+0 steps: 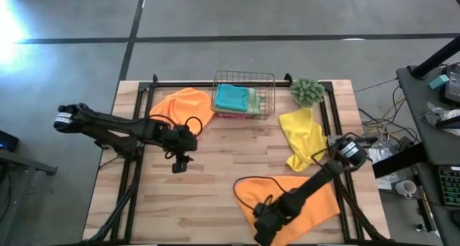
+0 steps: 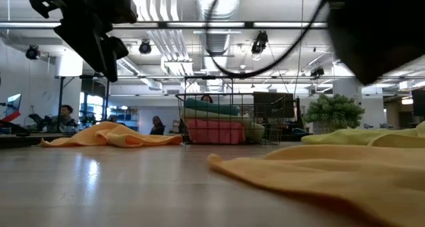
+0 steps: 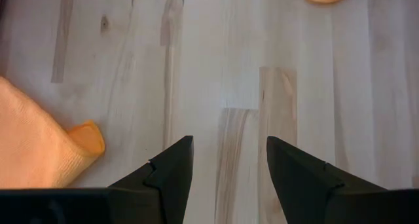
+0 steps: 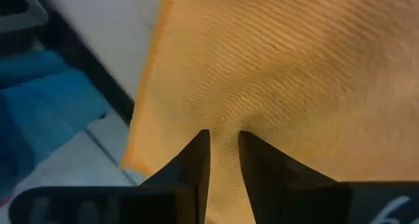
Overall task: Fold microfiber towels
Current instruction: Fold the bottom orange microfiber cloth
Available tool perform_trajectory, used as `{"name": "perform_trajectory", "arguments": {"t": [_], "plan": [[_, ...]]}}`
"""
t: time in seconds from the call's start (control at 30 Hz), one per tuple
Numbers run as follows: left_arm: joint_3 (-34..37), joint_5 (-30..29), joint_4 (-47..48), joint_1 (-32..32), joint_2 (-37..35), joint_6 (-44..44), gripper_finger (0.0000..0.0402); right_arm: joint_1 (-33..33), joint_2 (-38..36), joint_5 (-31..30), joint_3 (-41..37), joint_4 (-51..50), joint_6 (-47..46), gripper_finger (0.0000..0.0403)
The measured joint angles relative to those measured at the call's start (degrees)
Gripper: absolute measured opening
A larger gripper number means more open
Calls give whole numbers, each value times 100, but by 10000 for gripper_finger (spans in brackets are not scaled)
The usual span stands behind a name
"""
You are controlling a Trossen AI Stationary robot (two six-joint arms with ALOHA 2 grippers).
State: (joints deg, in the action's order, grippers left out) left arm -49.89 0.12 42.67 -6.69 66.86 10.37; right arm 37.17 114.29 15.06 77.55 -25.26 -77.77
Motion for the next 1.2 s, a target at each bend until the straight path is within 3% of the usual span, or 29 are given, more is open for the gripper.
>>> {"name": "perform_trajectory", "arguments": {"t": [0.5, 0.73, 0.9, 1.07, 1.2], "plan": [[2, 24, -17, -278, -54, 163, 178, -2134, 279, -137, 211, 243, 3115, 77], [4, 24, -453, -329, -54, 275, 178, -2922, 325, -161, 182, 1696, 3284, 77], [6, 22, -992, -333, -41, 234, 178, -3030, 230, 0, 419, 2012, 3285, 77], [71, 21, -1267, -332, -36, 35, 178, -2778, -94, -11, 824, 1020, 3394, 77], [82, 20, -1297, -333, -9, -68, 178, -2379, -341, -394, 1020, 114, 3287, 77]]}}
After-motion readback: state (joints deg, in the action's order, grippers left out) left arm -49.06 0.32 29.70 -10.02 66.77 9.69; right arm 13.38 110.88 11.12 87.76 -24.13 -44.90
